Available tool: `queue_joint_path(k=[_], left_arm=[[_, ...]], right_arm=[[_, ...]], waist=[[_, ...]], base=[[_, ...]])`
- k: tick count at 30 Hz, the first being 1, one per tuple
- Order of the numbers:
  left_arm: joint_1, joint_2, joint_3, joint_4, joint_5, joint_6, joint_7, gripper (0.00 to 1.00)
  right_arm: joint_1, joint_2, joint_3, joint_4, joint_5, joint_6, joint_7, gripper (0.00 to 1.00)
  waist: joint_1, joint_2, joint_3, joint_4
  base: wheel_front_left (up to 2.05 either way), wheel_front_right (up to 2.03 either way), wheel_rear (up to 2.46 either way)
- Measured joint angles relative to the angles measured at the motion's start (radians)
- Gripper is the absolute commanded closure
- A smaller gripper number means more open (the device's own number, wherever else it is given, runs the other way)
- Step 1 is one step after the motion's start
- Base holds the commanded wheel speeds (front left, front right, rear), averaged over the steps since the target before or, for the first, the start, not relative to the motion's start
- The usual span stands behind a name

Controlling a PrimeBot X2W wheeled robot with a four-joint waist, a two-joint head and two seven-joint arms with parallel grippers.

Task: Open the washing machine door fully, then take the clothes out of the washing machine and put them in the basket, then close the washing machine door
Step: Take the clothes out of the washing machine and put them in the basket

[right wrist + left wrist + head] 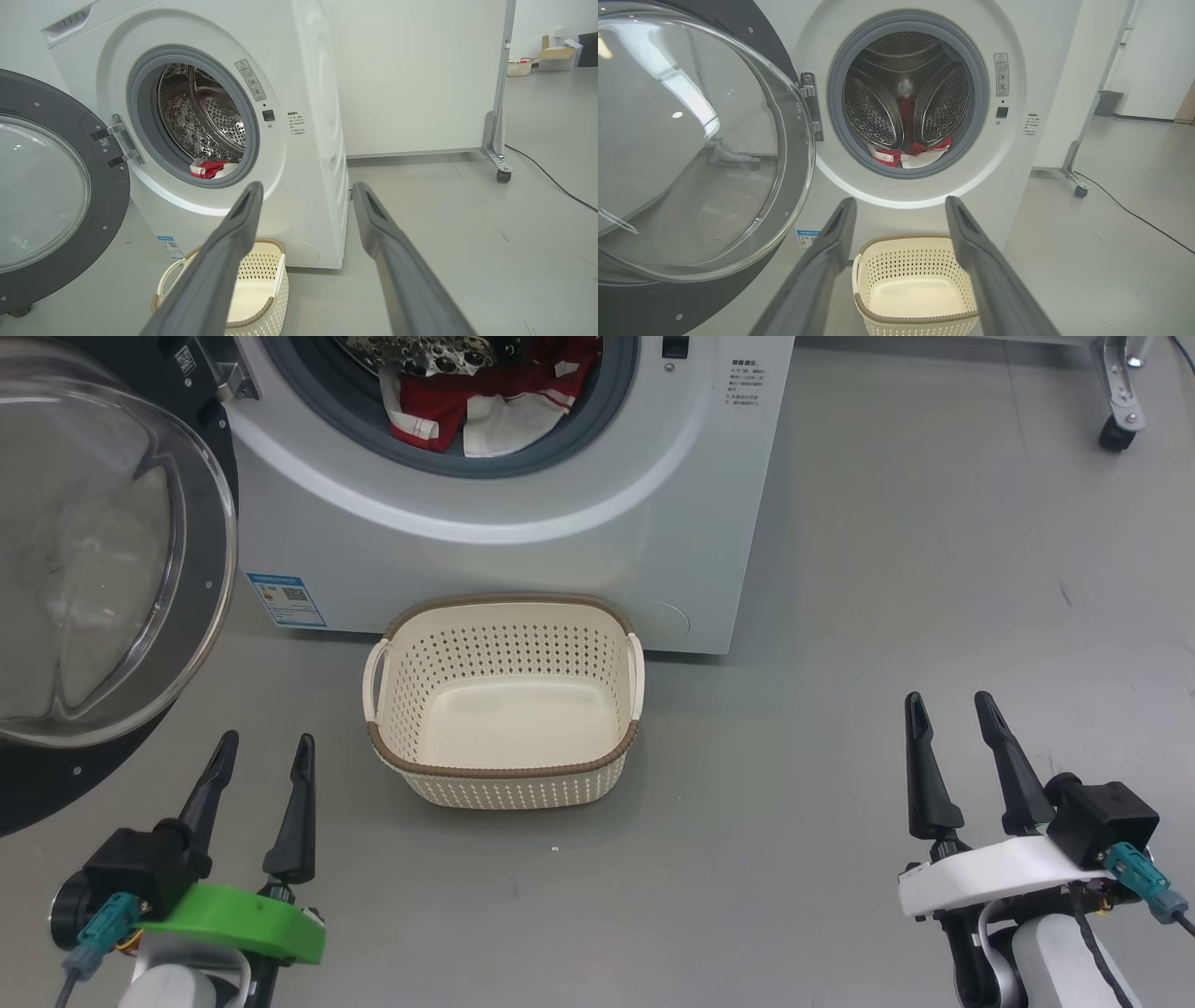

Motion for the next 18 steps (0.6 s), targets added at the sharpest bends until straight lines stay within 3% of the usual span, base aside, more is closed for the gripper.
queue_joint_path(k=[18], left_arm=[[0.007, -0.001, 0.002, -0.023, 0.0, 0.0, 0.0, 0.0]], right_arm=[[0.0, 0.002, 0.002, 0.004, 0.0, 0.0, 0.0, 0.0]], waist=[[0.0, 0.0, 0.01, 0.0]], base=[[0.0, 0.0, 0.0]])
